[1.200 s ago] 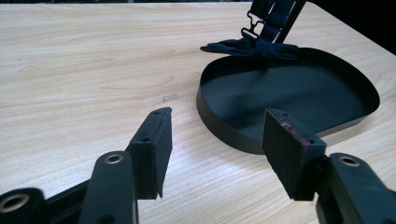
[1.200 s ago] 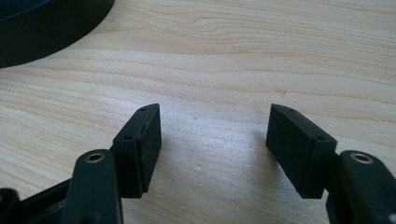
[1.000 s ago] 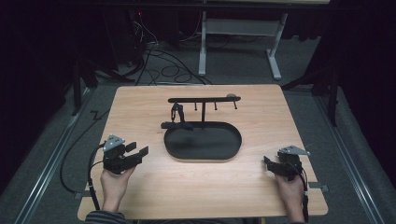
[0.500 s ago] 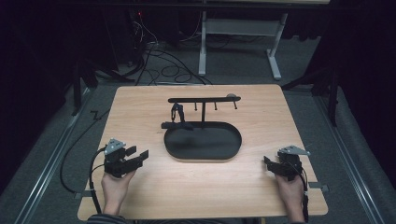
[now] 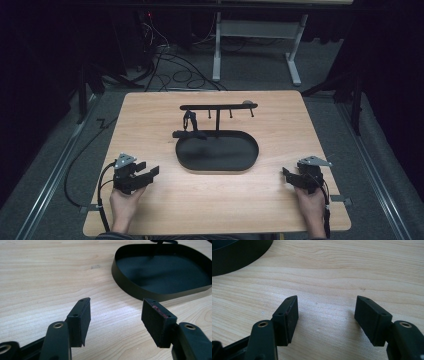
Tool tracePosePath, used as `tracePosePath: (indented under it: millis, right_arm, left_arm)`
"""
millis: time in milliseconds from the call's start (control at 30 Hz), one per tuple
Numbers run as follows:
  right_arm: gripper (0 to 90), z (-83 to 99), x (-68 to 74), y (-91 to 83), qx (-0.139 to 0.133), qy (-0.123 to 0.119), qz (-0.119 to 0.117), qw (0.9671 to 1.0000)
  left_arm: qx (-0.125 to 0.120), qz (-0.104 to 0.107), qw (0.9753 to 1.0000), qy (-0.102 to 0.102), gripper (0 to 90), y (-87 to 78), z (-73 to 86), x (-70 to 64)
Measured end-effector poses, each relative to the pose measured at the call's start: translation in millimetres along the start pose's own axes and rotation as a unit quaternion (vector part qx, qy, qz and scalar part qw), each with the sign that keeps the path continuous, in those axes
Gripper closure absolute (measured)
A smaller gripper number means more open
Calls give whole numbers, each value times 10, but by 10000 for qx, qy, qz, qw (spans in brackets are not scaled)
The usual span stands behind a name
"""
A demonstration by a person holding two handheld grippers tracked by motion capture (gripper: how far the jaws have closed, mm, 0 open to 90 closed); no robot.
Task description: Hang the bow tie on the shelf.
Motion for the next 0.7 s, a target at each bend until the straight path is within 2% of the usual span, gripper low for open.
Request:
tracePosePath:
  millis: [100,300,433,700]
  right_arm:
    - [373,0,0,0,0,-3,0,10000]
    - [373,0,0,0,0,1,0,10000]
    - [373,0,0,0,0,0,2,10000]
    - [373,1,1,-1,1,9,2,10000]
  left_arm:
    - [60,-11,10000,23,410,22,26,1]
    - [155,36,9998,-121,410,102,124,-2]
    - [226,37,9996,-134,409,143,166,-6]
    - [404,-128,9991,-51,408,261,268,-11]
Point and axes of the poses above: each handheld gripper's, and its own axes: y roughly forward along the jaws, z roughly out of its underside, x roughly to its left, the point moved 4 cm from there along y, roughly forward along the jaws, and after that the axes turned 9 degrees about y, right-handed, at the moved point
